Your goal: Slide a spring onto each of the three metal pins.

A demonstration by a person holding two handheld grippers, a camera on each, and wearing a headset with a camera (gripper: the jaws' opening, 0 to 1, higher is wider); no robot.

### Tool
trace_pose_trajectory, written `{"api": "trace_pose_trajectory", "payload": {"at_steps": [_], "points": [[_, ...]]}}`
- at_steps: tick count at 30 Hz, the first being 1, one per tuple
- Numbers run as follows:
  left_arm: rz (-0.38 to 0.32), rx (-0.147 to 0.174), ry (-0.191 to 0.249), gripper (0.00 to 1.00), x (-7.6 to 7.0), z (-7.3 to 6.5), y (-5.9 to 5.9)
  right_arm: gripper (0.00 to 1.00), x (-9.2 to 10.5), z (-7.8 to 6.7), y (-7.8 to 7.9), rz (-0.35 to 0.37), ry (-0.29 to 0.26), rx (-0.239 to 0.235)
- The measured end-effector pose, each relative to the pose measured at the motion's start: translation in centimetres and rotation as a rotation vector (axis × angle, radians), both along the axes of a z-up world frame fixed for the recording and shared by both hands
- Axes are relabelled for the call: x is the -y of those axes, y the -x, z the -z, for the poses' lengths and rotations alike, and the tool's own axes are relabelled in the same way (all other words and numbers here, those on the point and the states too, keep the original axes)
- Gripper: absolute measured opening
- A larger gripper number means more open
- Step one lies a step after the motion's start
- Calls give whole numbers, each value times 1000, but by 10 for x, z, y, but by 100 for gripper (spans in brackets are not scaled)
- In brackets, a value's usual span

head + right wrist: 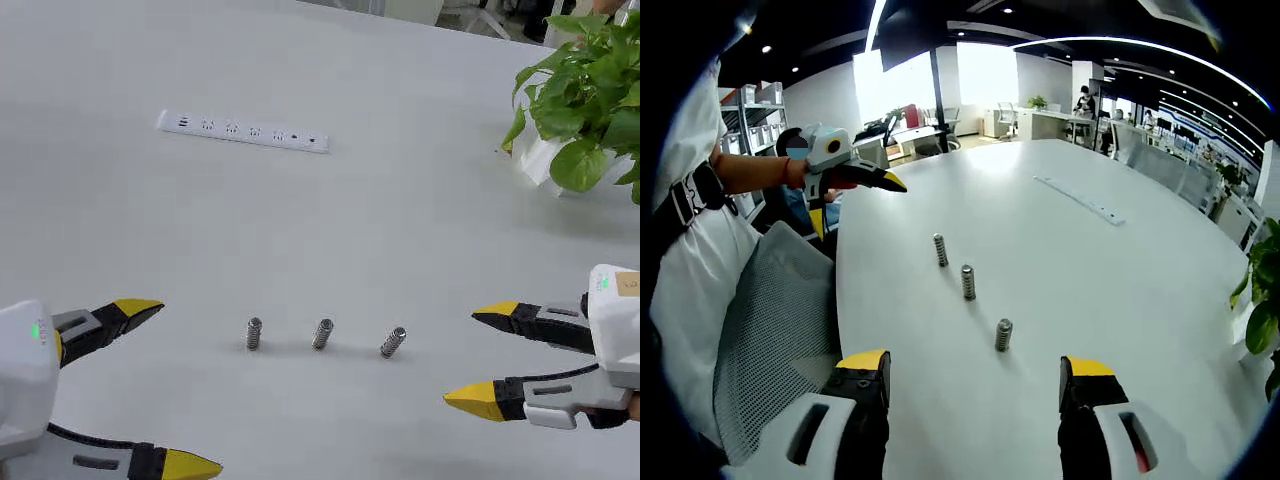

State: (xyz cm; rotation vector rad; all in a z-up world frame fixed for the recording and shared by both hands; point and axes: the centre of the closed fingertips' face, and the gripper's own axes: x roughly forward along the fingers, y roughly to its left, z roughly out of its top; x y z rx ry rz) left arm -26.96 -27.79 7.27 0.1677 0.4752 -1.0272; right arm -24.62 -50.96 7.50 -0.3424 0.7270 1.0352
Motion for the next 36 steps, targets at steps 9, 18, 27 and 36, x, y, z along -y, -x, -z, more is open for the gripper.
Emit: {"api": "trace_pose_trajectory", "payload": {"at_steps": [9, 18, 27, 36], "points": [[-16, -1, -25, 99, -6, 4, 5, 79, 2, 10, 9, 10, -40, 10], [-28, -8, -41, 99, -10, 10, 8, 88, 5, 7, 12, 17, -83, 36], [-27, -3, -45, 99, -10, 10, 7, 91, 4, 6, 13, 9, -86, 51], [-19, -4, -41, 99, -8, 11, 4, 91, 3, 5, 13, 19, -91, 54]]}}
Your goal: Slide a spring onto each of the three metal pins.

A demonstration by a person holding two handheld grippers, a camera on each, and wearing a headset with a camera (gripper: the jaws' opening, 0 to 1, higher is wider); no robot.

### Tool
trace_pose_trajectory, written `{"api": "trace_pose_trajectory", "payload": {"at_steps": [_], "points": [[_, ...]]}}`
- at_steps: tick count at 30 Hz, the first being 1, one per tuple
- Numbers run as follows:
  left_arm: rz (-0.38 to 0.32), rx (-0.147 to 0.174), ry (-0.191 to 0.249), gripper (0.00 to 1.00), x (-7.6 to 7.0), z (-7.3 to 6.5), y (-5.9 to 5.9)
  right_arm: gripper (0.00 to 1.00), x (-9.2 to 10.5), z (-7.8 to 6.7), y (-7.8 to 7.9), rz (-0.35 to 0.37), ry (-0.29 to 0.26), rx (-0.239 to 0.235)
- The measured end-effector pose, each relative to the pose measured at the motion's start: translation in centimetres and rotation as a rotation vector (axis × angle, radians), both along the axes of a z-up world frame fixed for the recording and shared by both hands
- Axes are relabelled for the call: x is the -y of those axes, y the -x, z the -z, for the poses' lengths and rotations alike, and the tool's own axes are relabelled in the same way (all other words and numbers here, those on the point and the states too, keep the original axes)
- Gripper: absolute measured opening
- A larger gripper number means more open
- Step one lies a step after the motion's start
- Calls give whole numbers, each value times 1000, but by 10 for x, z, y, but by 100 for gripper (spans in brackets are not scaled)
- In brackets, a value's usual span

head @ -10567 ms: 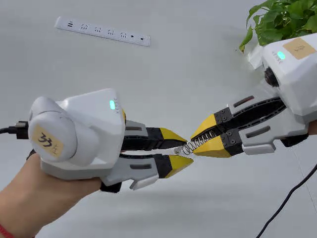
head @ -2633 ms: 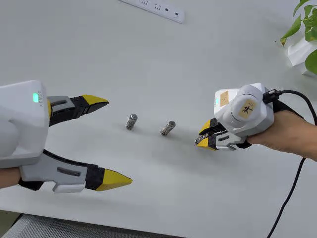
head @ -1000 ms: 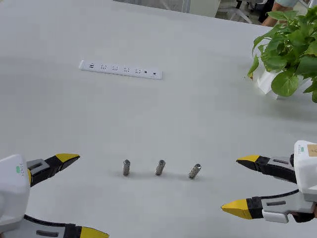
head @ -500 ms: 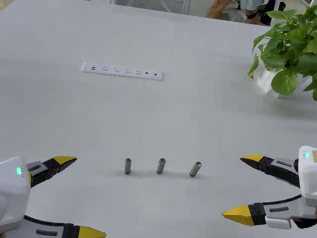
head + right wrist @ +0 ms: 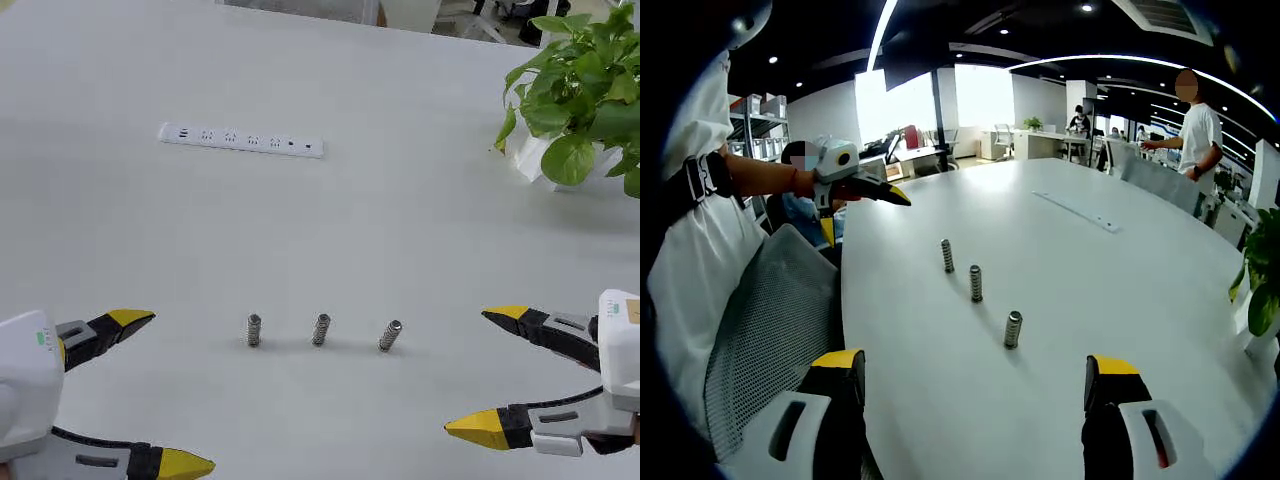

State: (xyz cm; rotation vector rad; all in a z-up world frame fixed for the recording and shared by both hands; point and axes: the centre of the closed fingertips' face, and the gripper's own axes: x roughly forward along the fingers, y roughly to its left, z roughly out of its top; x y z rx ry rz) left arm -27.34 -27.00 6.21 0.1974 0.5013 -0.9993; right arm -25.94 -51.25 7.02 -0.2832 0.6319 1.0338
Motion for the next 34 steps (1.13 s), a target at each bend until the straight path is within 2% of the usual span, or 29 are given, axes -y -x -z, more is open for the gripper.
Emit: {"api": "trace_pose_trajectory", "payload": {"at_steps": [11, 25, 34], "points": [[4, -6, 2, 99, 0, 1, -3, 91, -3, 2, -2, -5, -4, -8], [7, -11, 2, 99, 1, 3, -4, 90, 10, 11, -7, 5, 3, -17], [11, -13, 3, 99, 4, 3, -4, 90, 11, 14, -3, 0, 9, -25]]}}
